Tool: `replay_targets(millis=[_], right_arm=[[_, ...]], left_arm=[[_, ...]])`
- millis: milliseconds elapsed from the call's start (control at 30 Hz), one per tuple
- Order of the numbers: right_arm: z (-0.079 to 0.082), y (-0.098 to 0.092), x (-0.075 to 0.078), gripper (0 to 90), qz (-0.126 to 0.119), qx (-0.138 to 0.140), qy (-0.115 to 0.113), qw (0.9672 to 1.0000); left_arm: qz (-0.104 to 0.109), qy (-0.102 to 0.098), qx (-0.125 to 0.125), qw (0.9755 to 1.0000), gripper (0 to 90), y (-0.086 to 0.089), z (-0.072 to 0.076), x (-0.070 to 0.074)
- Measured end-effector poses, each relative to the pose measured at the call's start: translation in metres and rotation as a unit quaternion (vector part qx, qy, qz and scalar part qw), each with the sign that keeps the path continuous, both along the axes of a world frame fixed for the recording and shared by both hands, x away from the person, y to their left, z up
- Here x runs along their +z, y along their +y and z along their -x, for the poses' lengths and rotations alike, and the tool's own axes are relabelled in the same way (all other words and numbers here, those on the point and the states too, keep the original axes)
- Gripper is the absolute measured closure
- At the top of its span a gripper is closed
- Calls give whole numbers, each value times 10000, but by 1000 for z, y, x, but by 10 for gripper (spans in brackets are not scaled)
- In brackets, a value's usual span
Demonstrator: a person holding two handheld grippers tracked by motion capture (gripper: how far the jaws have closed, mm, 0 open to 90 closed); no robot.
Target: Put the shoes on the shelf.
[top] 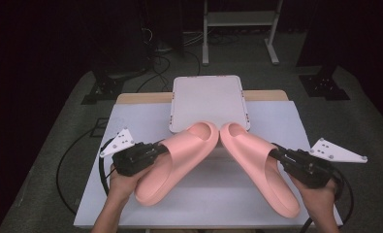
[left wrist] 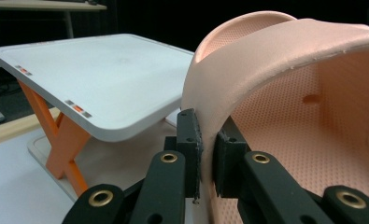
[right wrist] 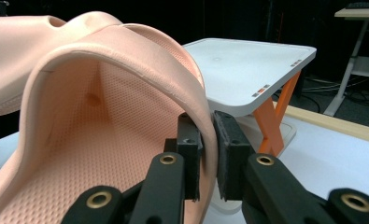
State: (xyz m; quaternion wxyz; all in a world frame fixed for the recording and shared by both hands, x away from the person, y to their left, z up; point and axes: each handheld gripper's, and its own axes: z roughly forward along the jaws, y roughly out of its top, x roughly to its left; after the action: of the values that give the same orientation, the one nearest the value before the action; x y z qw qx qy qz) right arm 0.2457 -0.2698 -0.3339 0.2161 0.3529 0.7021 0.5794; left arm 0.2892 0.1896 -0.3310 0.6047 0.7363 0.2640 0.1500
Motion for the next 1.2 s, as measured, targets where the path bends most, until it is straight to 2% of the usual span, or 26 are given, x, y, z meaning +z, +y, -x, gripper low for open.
replay_targets(millis=[267,567,833,933,1200], right_arm=[[-11,1,10,811,-81,-9,-31,10000],[-25,5,18,811,-117,-64,-20,9999],[-48,10,28,811,-118,-161,3,9998],[-57,12,31,811,-96,-203,13,9997],[-73,16,30,810,-96,-295,74,9995]], left_arm=[[82,60,44,9999,831,0,-12,9],[-12,61,140,9999,831,1,-29,17],[-30,120,301,9995,831,4,-46,25],[31,222,357,9991,831,3,-57,27],[-6,295,486,9984,831,0,-72,27]])
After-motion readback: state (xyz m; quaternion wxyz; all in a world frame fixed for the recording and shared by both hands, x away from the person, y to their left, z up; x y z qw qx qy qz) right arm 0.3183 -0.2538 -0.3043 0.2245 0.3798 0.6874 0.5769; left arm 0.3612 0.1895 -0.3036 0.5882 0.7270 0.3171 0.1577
